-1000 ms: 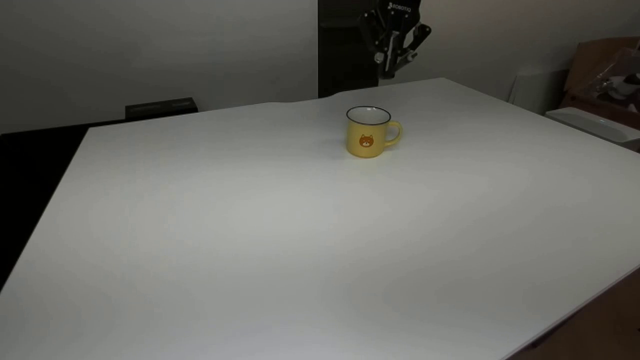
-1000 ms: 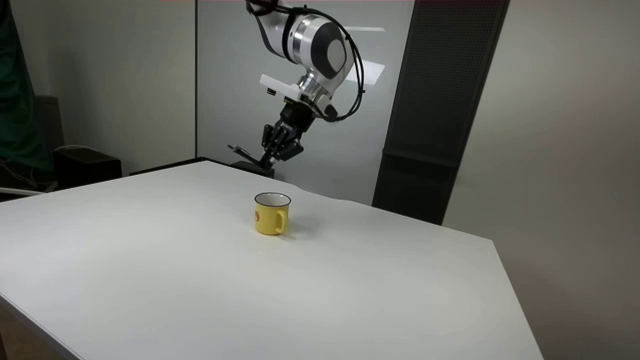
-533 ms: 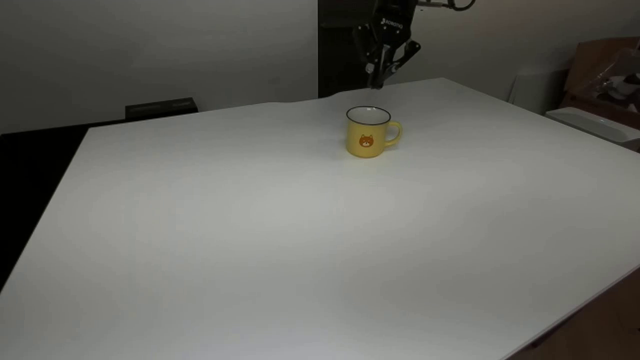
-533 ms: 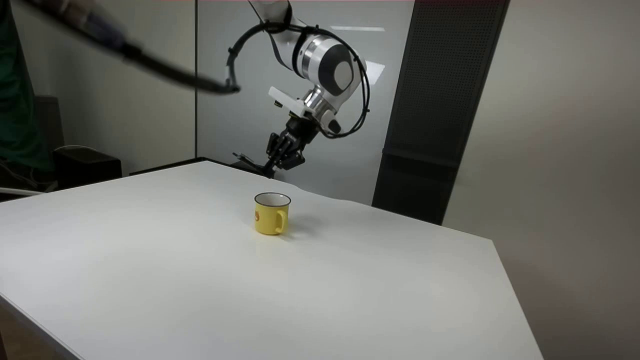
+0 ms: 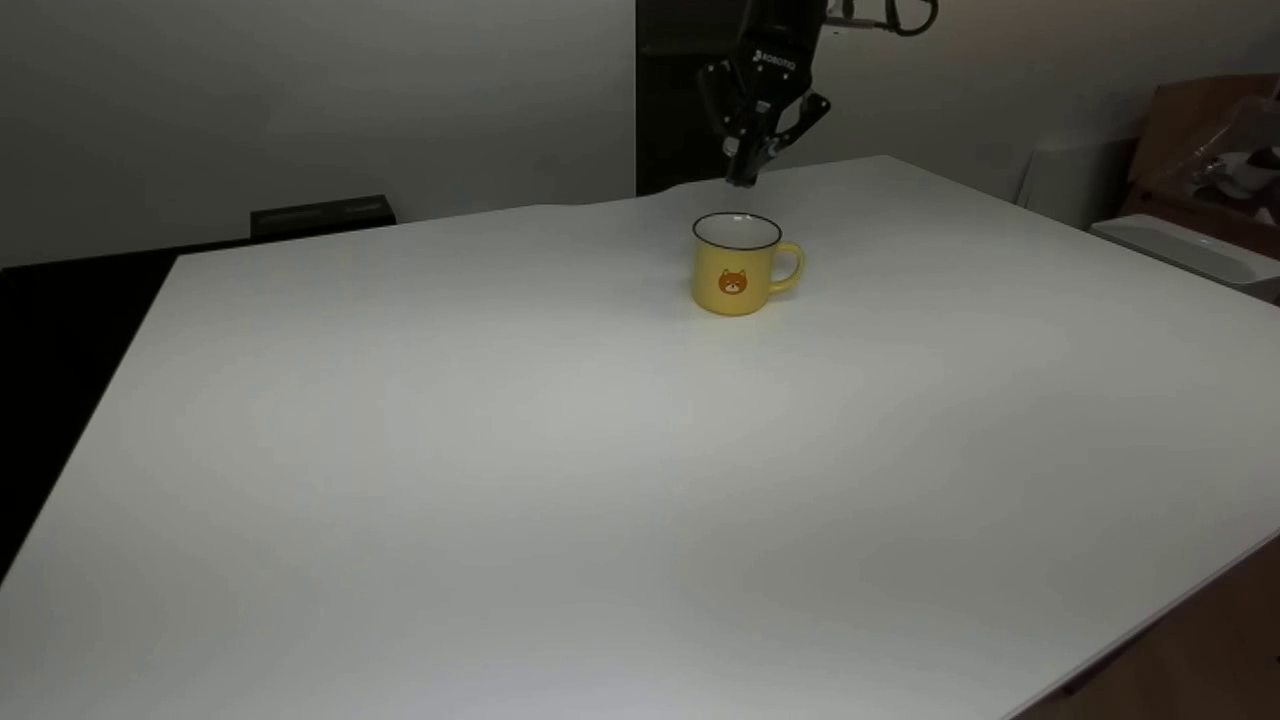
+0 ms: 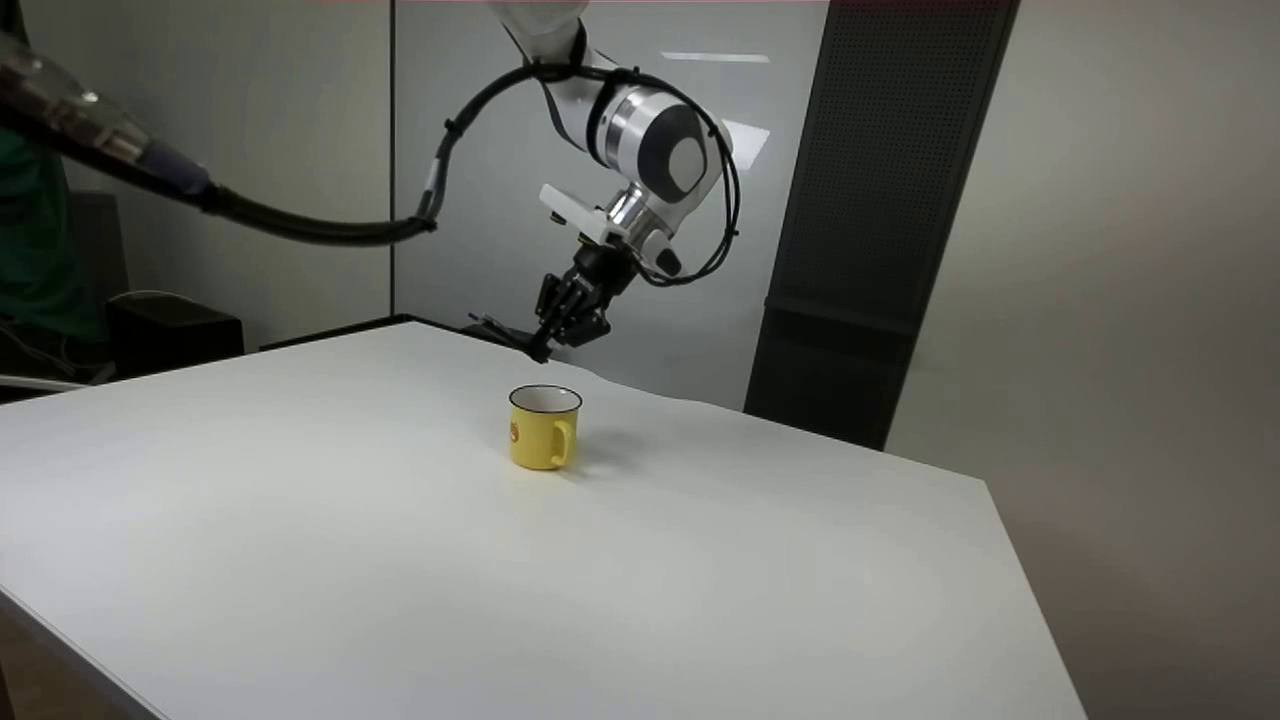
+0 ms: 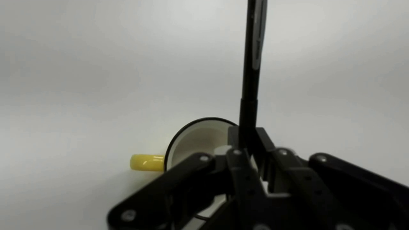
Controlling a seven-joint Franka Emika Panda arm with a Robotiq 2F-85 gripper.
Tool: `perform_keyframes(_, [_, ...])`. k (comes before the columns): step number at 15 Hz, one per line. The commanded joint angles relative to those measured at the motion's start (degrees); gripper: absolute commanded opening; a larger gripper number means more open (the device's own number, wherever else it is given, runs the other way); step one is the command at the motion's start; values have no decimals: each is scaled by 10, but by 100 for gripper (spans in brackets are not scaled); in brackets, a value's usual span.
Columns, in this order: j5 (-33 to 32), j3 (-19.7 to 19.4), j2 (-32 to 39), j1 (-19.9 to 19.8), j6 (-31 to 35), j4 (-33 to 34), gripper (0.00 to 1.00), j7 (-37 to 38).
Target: Put the pen in the yellow mug
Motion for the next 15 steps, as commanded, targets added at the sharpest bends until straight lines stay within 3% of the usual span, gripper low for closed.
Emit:
perform_keyframes(1, [5,8,23,-12,-16,38,3,30])
perform_keyframes(15, [9,9,42,-22,24,29,3,24])
